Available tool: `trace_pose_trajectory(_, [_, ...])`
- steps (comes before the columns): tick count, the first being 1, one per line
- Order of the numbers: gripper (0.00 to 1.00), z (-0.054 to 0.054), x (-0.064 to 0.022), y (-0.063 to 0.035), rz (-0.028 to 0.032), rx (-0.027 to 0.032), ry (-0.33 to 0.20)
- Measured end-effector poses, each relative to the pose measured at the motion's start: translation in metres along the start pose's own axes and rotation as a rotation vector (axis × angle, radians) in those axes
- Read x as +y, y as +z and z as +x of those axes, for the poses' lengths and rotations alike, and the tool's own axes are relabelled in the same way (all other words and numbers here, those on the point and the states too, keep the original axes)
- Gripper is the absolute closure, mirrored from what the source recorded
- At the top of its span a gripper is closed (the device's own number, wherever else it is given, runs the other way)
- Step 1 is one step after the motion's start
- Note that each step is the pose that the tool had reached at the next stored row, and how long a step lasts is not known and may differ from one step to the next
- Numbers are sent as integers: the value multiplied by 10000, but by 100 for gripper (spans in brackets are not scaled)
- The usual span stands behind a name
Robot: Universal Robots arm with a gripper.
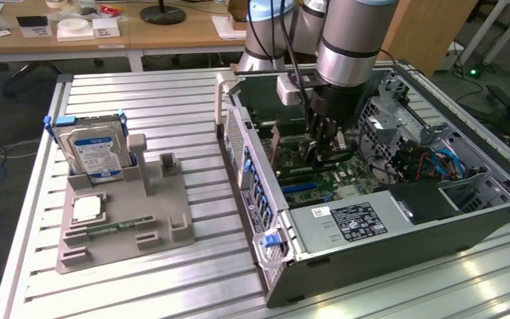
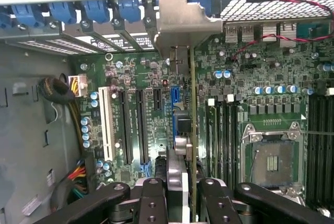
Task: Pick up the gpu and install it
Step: 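Insert the gpu into the slot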
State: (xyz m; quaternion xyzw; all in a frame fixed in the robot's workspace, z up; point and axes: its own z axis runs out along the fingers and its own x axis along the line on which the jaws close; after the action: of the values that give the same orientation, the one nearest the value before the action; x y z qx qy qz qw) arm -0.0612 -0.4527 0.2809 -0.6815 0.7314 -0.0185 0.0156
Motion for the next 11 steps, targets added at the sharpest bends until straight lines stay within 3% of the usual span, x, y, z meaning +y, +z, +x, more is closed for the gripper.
trace_pose_trajectory(11, [72, 41, 22, 114, 0, -1, -23])
